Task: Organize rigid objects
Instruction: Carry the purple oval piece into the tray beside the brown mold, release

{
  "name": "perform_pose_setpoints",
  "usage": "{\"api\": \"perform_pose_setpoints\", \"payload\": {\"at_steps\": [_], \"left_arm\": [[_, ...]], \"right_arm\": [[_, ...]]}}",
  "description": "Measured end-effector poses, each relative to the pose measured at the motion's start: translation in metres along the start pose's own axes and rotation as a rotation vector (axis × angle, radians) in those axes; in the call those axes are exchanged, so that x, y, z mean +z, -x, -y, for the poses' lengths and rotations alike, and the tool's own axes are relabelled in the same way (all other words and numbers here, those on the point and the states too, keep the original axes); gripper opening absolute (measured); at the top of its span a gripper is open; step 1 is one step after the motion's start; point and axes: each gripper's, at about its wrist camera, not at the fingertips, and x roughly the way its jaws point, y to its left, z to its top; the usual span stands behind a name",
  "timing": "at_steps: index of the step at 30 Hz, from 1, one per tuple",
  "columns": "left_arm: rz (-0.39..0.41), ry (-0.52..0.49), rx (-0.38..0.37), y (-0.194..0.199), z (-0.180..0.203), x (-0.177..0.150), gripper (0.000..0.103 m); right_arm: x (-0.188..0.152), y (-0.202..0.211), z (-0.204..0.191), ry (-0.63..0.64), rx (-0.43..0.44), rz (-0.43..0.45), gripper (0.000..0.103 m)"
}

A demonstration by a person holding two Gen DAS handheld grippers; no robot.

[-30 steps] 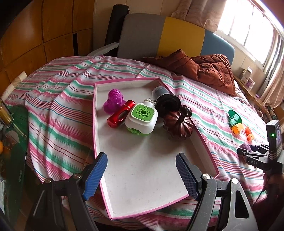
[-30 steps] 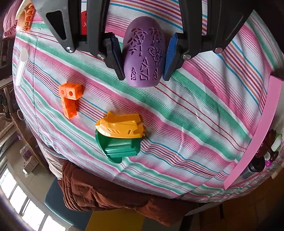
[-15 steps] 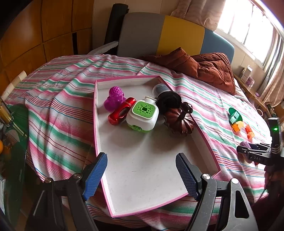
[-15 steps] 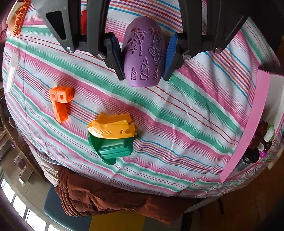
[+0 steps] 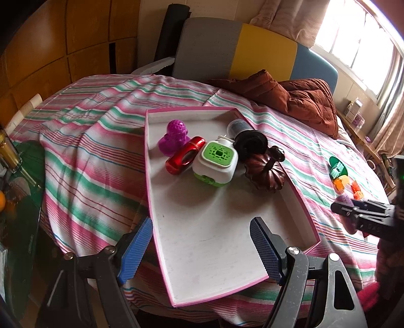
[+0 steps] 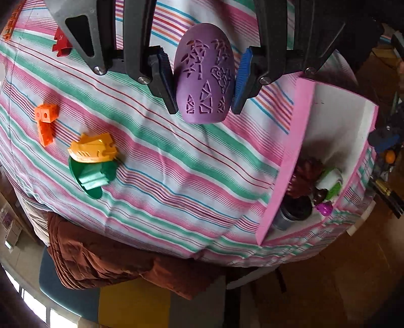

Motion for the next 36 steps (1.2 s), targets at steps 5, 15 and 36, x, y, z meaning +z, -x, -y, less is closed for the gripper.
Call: {"api": "perform_pose_setpoints", "payload": {"at_steps": [5,15,36], "left_arm": [[-0.001,0.016,0.005,0.0,-0.007,-0.001,0.08],[0.004,0.045,0.006,0.002,-0.018,-0.001,0.08],[0.001,0.045,0.009,0.002,-0.02,-0.001,0.08]], "right_arm": [[0.02,0.013,-0.04,0.052,0.087,0.06,0.043],[0.035,-0.019,-0.122,0.229,0.134,0.006,0.043],[0.033,-0.052,-0.131,0.292,-0.015,0.02,0.042]]}}
